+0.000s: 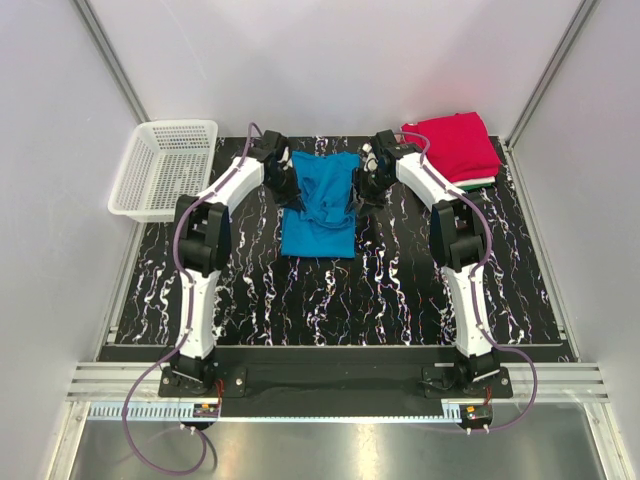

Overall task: Fold and stack the t-shirts
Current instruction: Fold the tshirt

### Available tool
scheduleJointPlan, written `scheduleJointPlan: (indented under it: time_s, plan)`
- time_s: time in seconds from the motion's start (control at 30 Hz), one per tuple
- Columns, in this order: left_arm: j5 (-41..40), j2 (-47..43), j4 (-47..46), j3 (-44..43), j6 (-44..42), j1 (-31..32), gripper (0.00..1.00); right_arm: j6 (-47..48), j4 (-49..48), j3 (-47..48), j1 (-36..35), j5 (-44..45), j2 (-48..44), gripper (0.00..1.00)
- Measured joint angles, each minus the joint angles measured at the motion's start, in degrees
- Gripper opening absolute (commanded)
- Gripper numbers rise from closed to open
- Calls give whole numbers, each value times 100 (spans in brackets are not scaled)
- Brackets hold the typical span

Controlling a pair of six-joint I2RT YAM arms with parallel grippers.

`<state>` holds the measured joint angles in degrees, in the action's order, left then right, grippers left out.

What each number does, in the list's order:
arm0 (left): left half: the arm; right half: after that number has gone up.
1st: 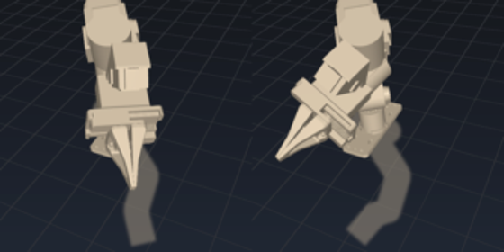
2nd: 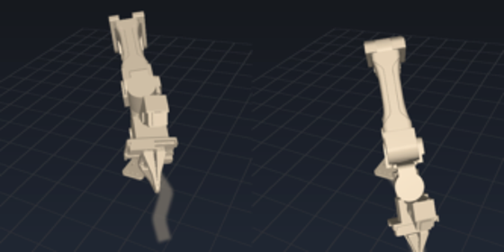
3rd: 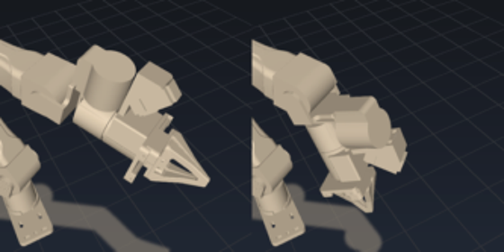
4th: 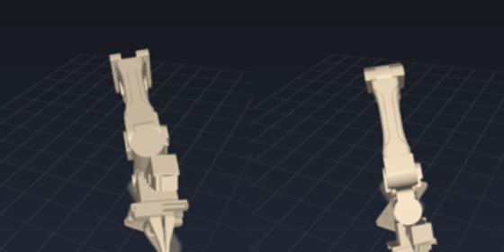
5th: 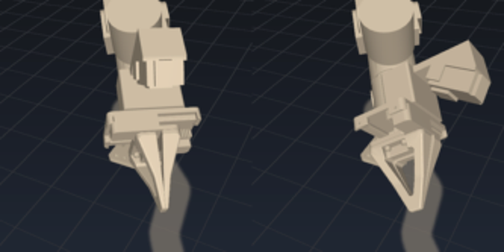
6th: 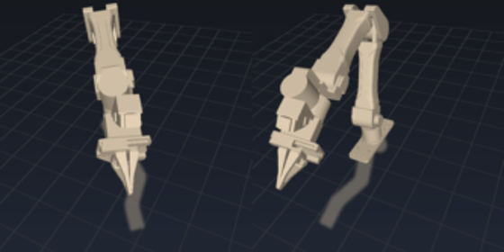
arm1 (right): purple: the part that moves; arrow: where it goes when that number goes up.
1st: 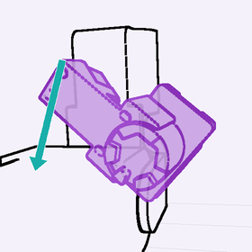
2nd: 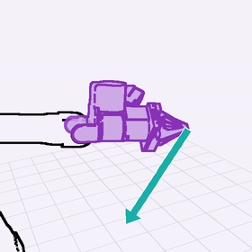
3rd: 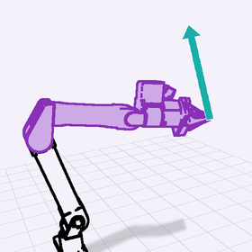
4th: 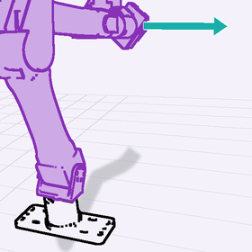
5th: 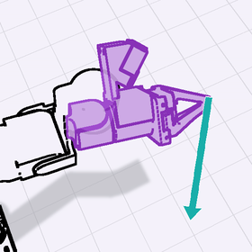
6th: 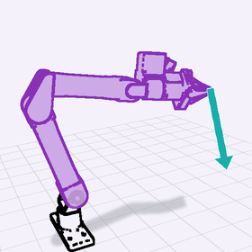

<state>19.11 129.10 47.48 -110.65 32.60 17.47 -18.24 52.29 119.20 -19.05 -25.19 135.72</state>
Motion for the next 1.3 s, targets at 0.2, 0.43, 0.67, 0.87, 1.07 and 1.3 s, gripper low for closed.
scheduleJointPlan:
  time_s: [0.2,0.43,0.67,0.87,1.07,1.3]
  plan:
    - [116,221,15,-229,72,-101,2,-7,2,17,0,0,4,53]
    - [170,341,4,-304,199,-256,18,-81,0,295,0,-2,94,52]
    - [210,345,-4,-304,297,-354,40,-157,-17,455,37,-101,157,52]
    - [229,321,-173,-116,297,-376,49,-87,-155,-463,15,-192,-319,52]
    - [267,-96,-264,634,295,-376,49,-28,-236,-1720,-210,-289,-1346,51]
    - [323,-1150,-435,1497,177,-186,49,0,-514,-1860,-555,-463,-1690,50]
